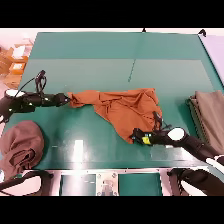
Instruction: Fold the shirts.
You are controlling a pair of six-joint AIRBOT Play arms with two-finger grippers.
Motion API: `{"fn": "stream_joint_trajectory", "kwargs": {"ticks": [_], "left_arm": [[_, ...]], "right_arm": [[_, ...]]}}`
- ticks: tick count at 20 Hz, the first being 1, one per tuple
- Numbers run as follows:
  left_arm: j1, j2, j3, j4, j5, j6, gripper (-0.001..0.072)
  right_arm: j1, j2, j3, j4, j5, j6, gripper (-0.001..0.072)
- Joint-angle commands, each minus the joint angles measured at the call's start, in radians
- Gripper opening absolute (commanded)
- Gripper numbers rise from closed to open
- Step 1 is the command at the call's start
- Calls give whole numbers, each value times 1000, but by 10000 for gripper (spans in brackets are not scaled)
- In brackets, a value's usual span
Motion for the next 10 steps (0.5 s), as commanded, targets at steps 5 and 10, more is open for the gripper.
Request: {"fn": "stream_joint_trajectory", "kwargs": {"ticks": [5, 10], "left_arm": [[16, 195, 339, 53, -66, -36, 23], [16, 342, 745, 53, -71, -91, 23]], "right_arm": [[-457, 159, 667, -256, 431, -42, 13], [-689, 165, 1203, -270, 514, -67, 13]]}}
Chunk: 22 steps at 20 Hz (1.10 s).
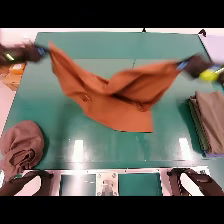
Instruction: Fold the shirts.
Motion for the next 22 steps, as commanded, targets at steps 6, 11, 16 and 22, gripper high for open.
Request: {"fn": "stream_joint_trajectory", "kwargs": {"ticks": [6, 11, 16, 22], "left_arm": [[1, 112, 700, 26, -75, -110, 23], [1, 112, 779, 74, -103, -178, 23], [1, 101, 621, 97, -78, -178, 23], [-19, -177, 454, 105, -72, -175, 23]], "right_arm": [[-183, 18, 670, -40, 69, -40, 13], [-183, 45, 708, -105, 101, -40, 13], [-180, -3, 491, -105, 100, -56, 13], [-138, -161, 113, -69, -57, -134, 13]]}}
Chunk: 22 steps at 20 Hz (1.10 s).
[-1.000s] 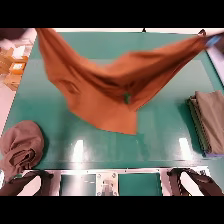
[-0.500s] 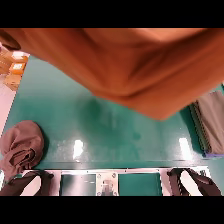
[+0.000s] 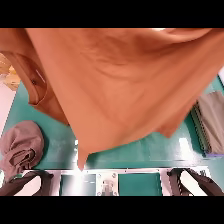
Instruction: Fold the shirts.
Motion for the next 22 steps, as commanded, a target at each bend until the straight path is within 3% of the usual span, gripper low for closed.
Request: {"fn": "stream_joint_trajectory", "kwargs": {"ticks": [1, 7, 11, 13, 14, 15, 16, 19, 22], "left_arm": [[-41, -217, -69, -1, 3, 8, 23], [-199, -702, -68, -1, 225, 60, 23], [-208, -808, -68, 2, 195, 51, 24], [-193, -806, -68, 0, 168, 27, 26], [-177, -805, -55, 0, 129, 15, 229], [-153, -805, -31, 0, 64, -12, 625], [-119, -805, 0, 0, -20, -56, 675], [29, -805, 121, 1, -337, -129, 674], [163, -803, 118, 3, -589, -170, 631]], "right_arm": [[46, -118, -210, 10, -138, -54, 13], [131, -516, -266, 30, -346, -69, 14], [136, -700, -247, 76, -353, -69, 14], [132, -719, -247, 74, -345, -69, 109], [118, -718, -236, 75, -314, -68, 225], [96, -718, -214, 74, -252, -69, 366], [63, -714, -186, 73, -164, -69, 416], [-60, -657, -170, 61, 59, -69, 396], [-160, -529, -294, -24, 214, -69, 396]]}}
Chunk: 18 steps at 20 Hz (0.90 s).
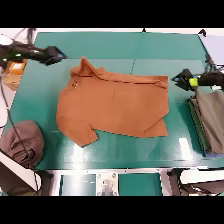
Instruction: Fold the shirts.
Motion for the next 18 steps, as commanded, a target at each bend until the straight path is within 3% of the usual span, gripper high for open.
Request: {"fn": "stream_joint_trajectory", "kwargs": {"ticks": [1, 5, 9, 12, 18], "left_arm": [[142, -2, -2, 3, -327, -79, 594], [200, 3, -209, 3, -373, -107, 595], [200, 71, -483, 168, -353, -51, 595], [220, 121, -594, 314, -270, -47, 595], [183, 122, -780, 268, -121, 17, 596]], "right_arm": [[-114, 142, -142, -97, 201, 1, 396], [-207, 368, -496, -178, 206, 21, 397], [-216, 415, -761, -172, 145, 16, 396], [-216, 415, -801, -171, 96, 18, 396], [-215, 415, -821, -149, 84, 9, 396]]}}
